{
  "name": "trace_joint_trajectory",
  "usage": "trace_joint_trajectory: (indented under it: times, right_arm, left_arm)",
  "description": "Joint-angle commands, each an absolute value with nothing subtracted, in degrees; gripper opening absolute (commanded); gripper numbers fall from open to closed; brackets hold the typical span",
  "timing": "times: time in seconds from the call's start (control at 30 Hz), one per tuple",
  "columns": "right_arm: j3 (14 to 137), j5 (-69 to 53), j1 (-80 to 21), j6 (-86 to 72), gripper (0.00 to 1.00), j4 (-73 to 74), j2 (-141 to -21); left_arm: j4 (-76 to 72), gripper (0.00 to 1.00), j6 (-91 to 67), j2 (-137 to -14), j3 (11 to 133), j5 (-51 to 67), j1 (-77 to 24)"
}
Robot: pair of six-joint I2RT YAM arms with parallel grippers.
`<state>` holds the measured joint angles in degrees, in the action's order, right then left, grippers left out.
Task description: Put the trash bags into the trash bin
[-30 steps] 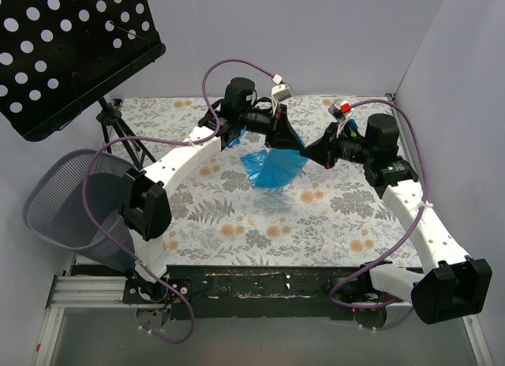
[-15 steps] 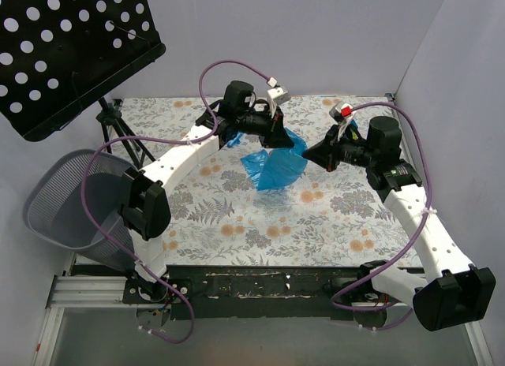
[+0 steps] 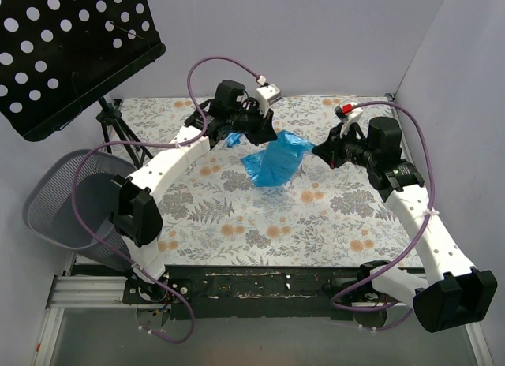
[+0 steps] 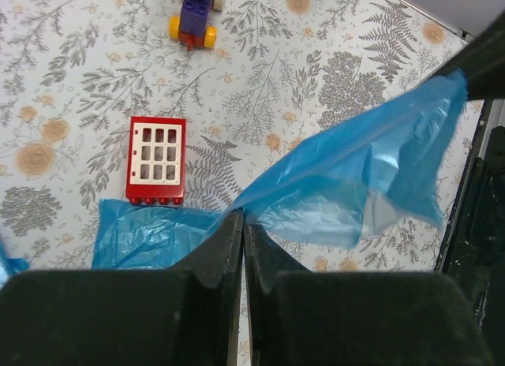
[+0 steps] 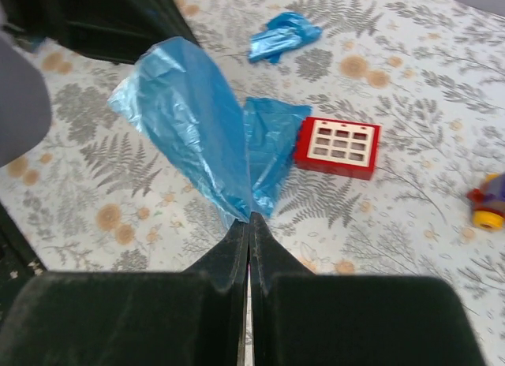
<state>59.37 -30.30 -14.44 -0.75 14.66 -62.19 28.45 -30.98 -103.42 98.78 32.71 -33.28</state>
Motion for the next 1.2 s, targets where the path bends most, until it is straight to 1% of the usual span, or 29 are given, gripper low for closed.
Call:
trace_joint_trajectory:
  times: [0.0,0.17,0.3,0.53,0.73,0.83,0.93,0.97,1.07,1.1,1.17]
  right_arm:
    - [62.5,-18.4,-14.4,1.9,0.01,17.1,-61.3]
    - [62.4,-15.9,-14.3,2.5,0.01,18.4,-62.0]
    - [62.7,-15.6,-14.2,2.5,0.01,19.1,-62.8]
    - [63.5,-9.8,-13.3,2.5,0.01,19.5,-64.1]
    - [66.9,-5.9,-12.2,3.2,0.01,18.5,-64.2]
    - [68.2,-7.0,-12.3,6.1,0.01,18.2,-64.2]
    - [69.1,-14.9,-12.2,7.7,0.01,18.2,-63.9]
    - [69.3,-17.7,-12.3,7.8,0.01,17.8,-63.6]
    - [70.2,-20.6,-12.7,5.2,0.01,17.5,-63.9]
    - [70.6,-21.2,-12.8,4.8,0.01,17.7,-64.4]
    - [71.1,-21.8,-12.8,4.4,0.01,17.6,-64.9]
  left_arm:
    - [30.8,0.0,-27.4,-96.4,99.4,28.8,-32.5]
    - [30.8,0.0,-27.9,-94.0,101.1,27.8,-32.5]
    - [30.6,0.0,-27.2,-92.3,102.0,30.8,-32.4]
    - [34.6,0.0,-26.0,-90.0,102.1,35.9,-32.4]
    - [39.5,0.0,-22.8,-89.9,100.4,32.9,-32.4]
    - [39.8,0.0,-20.5,-90.2,99.8,29.4,-32.3]
    - [39.2,0.0,-20.9,-90.6,100.3,29.9,-32.4]
    - [37.9,0.03,-22.1,-90.4,99.9,32.1,-32.4]
    - [29.7,0.51,-27.8,-87.2,94.2,37.5,-32.6]
    - [25.1,0.64,-30.2,-85.6,90.8,37.5,-33.1]
    - [18.6,0.68,-32.2,-83.9,86.7,37.3,-34.3]
